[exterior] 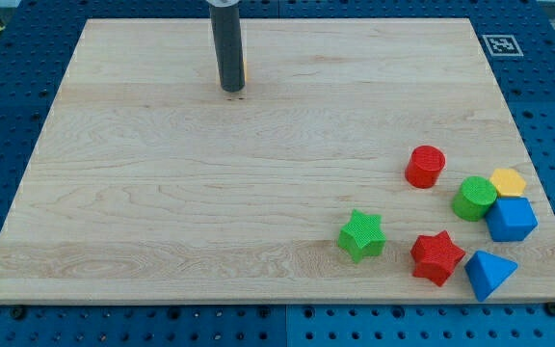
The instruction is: Move the yellow heart towards top left
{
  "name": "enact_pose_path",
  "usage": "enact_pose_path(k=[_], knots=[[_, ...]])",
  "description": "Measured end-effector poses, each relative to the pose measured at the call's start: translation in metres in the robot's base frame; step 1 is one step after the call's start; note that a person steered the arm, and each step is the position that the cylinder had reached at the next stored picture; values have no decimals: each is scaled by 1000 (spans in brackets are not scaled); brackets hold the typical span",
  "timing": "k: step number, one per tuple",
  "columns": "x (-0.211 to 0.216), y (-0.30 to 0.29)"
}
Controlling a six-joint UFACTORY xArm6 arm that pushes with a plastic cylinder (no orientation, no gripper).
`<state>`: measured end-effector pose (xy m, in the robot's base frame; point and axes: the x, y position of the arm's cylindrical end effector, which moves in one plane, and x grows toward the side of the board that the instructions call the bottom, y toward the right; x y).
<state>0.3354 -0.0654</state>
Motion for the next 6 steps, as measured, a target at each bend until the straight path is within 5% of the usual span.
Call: enact_pose_path(k=[6], knots=[[-44, 30]])
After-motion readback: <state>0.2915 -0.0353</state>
